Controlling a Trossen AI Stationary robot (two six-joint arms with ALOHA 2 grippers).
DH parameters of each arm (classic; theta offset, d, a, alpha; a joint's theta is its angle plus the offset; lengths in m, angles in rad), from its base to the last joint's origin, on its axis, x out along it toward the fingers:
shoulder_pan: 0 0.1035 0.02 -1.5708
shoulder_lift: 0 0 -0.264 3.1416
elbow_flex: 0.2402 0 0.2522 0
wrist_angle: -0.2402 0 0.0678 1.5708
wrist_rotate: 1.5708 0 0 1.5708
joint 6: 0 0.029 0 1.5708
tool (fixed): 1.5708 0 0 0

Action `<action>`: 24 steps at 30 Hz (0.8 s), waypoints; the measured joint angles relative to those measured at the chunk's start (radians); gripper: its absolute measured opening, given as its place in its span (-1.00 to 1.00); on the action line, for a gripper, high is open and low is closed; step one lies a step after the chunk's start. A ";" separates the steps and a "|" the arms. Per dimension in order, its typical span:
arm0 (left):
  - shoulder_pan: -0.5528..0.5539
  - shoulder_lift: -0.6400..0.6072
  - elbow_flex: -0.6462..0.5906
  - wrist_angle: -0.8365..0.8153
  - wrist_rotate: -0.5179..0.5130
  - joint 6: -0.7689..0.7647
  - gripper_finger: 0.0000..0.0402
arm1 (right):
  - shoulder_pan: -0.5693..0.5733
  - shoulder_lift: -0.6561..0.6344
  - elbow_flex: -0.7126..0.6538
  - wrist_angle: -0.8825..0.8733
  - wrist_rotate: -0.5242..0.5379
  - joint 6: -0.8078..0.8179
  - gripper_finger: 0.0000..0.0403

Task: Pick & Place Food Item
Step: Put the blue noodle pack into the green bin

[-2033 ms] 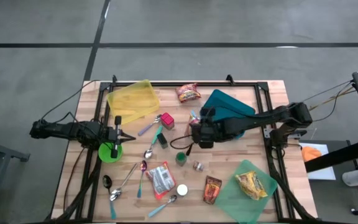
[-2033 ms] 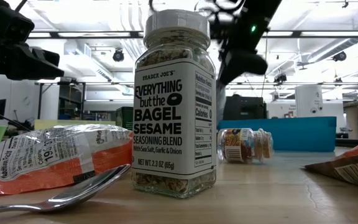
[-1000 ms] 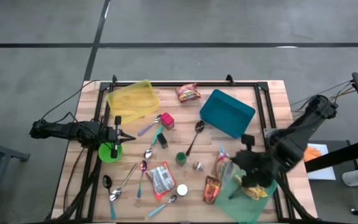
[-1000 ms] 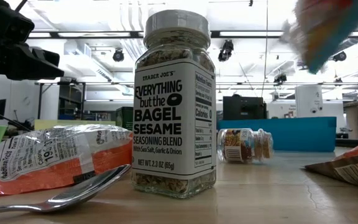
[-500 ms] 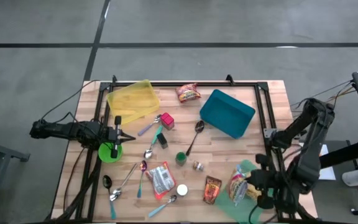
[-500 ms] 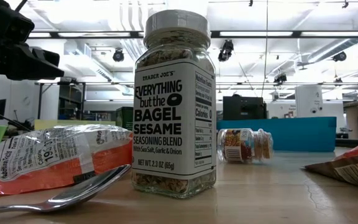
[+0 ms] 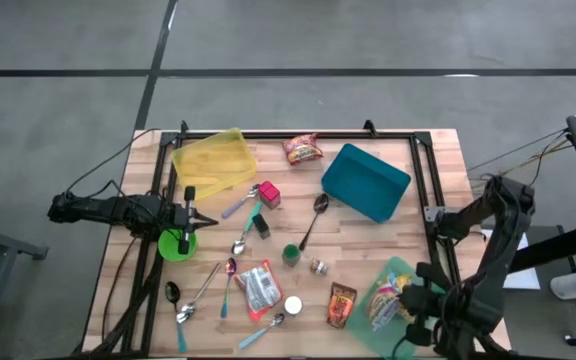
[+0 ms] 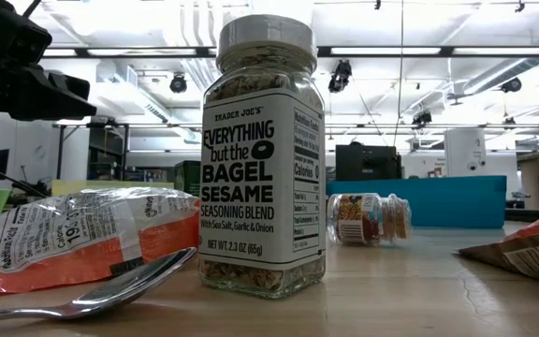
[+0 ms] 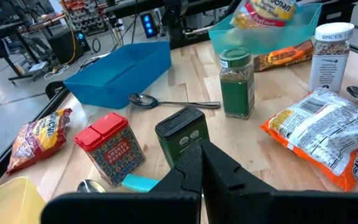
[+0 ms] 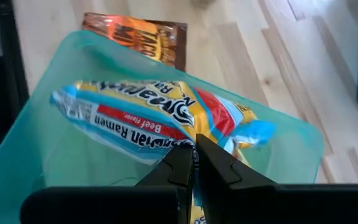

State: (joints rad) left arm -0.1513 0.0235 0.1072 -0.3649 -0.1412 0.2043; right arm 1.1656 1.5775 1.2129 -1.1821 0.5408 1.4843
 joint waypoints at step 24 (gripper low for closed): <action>0.000 0.000 0.000 0.000 0.000 0.000 -1.00 | 0.021 -0.025 -0.045 0.010 -0.101 0.132 0.11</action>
State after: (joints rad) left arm -0.1516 0.0235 0.1073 -0.3649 -0.1410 0.2043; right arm 1.1866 1.5528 1.1681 -1.1719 0.4398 1.6159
